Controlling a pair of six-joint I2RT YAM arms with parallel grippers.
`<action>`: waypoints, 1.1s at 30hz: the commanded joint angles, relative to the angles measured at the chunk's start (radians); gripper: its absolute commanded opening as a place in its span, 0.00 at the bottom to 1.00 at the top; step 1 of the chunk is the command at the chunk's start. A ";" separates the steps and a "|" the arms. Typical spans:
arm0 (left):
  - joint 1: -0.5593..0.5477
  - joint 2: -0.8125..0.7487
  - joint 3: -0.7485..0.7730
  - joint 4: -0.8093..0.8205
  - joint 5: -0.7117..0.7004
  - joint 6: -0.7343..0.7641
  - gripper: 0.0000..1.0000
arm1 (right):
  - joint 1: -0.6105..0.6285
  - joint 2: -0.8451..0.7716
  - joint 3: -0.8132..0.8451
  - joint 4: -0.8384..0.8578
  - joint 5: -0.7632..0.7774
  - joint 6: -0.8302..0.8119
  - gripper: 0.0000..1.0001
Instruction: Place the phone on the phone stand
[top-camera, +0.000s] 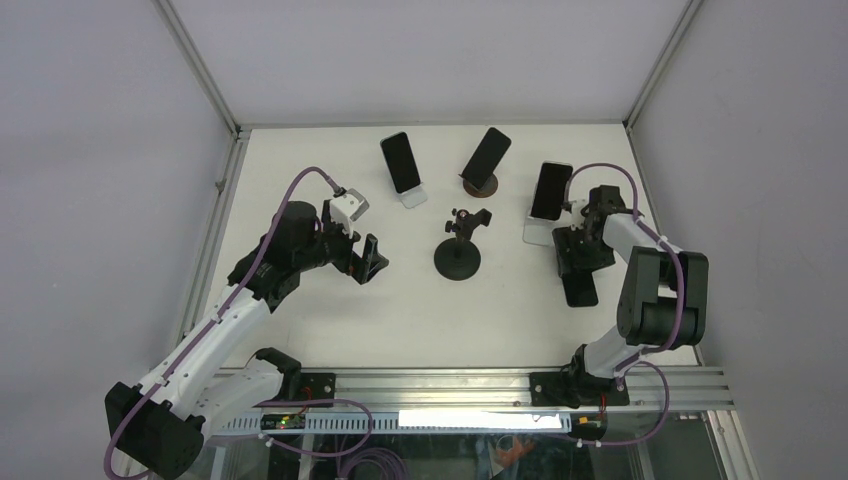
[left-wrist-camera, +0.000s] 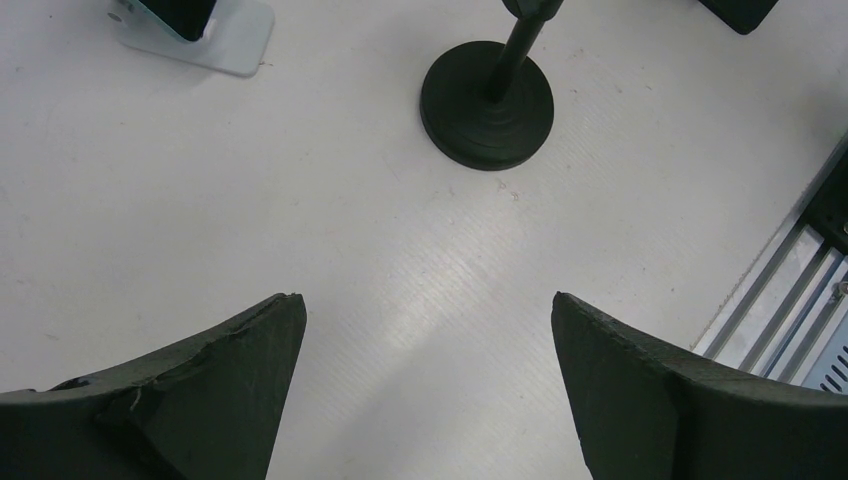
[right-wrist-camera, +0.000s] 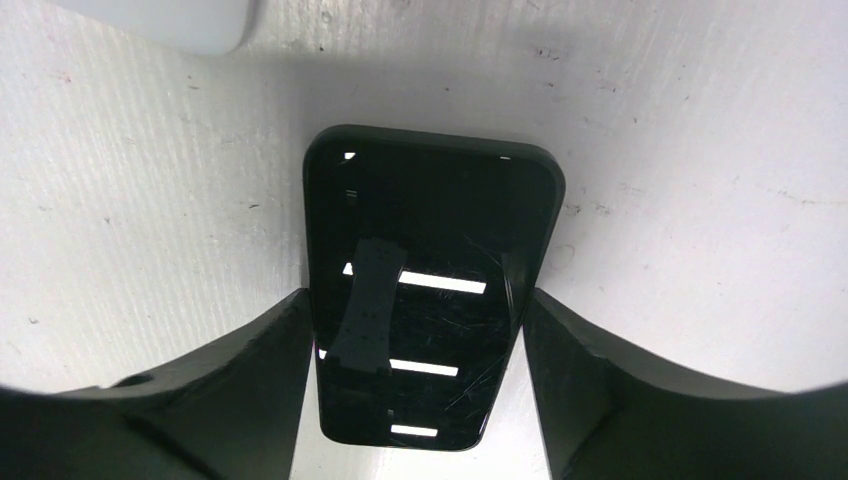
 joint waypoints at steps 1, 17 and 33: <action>0.003 -0.011 0.014 0.010 -0.012 0.012 0.97 | 0.006 0.033 0.003 0.001 0.033 -0.001 0.60; -0.027 -0.002 -0.087 0.262 0.171 -0.442 0.84 | 0.005 -0.095 0.011 -0.068 -0.178 0.015 0.37; -0.802 0.352 -0.355 1.208 -0.702 -0.667 0.79 | 0.032 -0.150 0.039 -0.121 -0.446 0.067 0.36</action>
